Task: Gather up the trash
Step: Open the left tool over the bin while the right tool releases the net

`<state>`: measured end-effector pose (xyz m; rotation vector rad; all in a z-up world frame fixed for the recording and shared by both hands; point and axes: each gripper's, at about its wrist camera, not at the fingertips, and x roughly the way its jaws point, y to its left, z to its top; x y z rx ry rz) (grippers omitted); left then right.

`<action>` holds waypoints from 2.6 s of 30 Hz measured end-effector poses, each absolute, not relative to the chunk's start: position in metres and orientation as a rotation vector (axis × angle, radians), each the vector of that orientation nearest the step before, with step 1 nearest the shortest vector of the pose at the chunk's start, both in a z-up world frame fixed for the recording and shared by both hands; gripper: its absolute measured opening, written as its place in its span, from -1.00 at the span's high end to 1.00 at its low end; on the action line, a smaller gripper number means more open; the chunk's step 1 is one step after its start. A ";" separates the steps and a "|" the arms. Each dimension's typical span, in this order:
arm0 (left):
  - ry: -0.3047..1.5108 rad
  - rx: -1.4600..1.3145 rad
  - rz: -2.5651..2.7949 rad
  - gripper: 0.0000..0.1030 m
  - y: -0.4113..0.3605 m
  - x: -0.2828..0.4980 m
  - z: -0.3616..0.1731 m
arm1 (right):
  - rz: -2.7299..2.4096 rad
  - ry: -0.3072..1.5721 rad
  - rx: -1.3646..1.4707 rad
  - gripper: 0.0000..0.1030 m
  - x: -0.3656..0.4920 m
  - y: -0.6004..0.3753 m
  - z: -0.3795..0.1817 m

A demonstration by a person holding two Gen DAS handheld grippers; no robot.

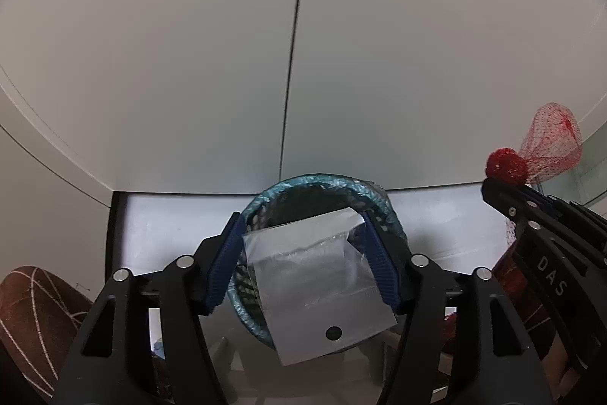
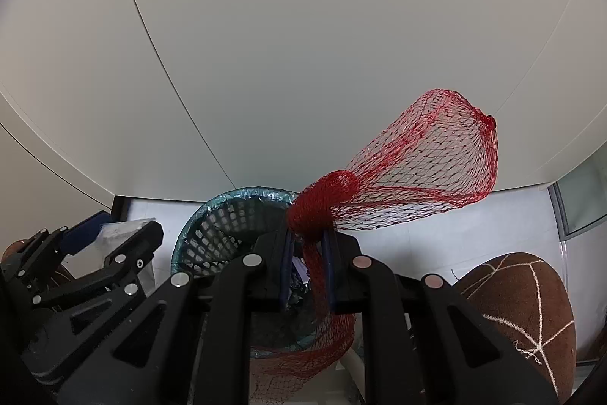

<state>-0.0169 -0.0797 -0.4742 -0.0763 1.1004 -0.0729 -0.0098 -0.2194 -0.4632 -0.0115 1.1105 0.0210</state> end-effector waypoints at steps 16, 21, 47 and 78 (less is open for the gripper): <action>1.029 -0.023 -0.017 -0.82 -0.063 -0.018 -0.451 | 0.175 1.138 -0.003 0.73 -0.010 -0.208 -0.468; 1.016 0.016 0.004 -0.89 -0.055 -0.016 -0.449 | 0.238 1.154 0.001 0.69 -0.007 -0.200 -0.471; 1.136 -0.153 0.062 -0.89 -0.008 0.006 -0.472 | 0.252 1.210 -0.057 0.29 0.005 -0.181 -0.489; 1.141 -0.183 0.085 -0.89 0.006 0.008 -0.468 | 0.374 1.368 -0.160 -0.37 -0.006 -0.146 -0.525</action>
